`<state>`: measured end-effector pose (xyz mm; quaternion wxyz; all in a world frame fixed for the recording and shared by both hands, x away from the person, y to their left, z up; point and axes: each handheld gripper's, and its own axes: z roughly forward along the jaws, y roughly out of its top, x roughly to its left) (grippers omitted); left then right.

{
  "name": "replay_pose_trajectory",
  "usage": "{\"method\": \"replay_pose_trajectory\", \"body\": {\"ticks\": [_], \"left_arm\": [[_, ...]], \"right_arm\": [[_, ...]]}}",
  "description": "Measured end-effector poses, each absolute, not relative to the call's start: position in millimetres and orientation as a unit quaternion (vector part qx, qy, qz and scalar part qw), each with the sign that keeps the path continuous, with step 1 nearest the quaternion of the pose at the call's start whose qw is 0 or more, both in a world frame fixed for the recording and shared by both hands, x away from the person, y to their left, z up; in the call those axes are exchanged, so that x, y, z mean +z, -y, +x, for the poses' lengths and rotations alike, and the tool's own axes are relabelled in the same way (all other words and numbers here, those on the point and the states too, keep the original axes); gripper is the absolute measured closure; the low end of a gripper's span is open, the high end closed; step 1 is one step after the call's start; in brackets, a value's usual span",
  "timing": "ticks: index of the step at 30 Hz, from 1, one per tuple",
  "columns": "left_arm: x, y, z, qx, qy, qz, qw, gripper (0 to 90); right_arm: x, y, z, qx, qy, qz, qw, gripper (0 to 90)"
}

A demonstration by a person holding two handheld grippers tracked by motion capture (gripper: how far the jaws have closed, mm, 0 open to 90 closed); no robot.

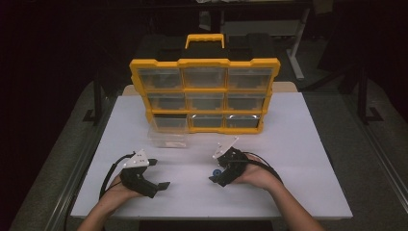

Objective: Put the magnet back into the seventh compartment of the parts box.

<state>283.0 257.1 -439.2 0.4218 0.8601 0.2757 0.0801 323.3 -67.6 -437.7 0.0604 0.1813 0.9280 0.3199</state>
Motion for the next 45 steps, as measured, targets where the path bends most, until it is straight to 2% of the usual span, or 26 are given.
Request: {"method": "replay_pose_trajectory", "body": {"ticks": [9, 10, 22, 31, 45], "left_arm": [[-439.2, -257.0, 283.0, 0.080, -0.275, 0.860, 0.422, 0.0], [-439.2, -257.1, 282.9, 0.080, -0.275, 0.860, 0.422, 0.0], [-439.1, -257.0, 282.7, 0.080, -0.275, 0.860, 0.422, 0.0], [-439.0, -257.0, 282.6, 0.081, -0.275, 0.861, 0.421, 0.0], [-439.7, -256.4, 281.5, 0.078, -0.277, 0.860, 0.422, 0.0]], "right_arm": [[-438.1, 69.3, 323.4, 0.315, -0.932, 0.172, 0.053, 33.5], [-438.6, 69.5, 323.6, 0.316, -0.933, 0.161, 0.053, 37.1], [-439.5, 69.5, 322.4, 0.308, -0.939, 0.144, 0.053, 52.0], [-438.3, 69.4, 321.0, 0.306, -0.940, 0.145, 0.049, 59.6], [-433.8, 68.9, 320.9, 0.309, -0.937, 0.151, 0.056, 61.0]]}}
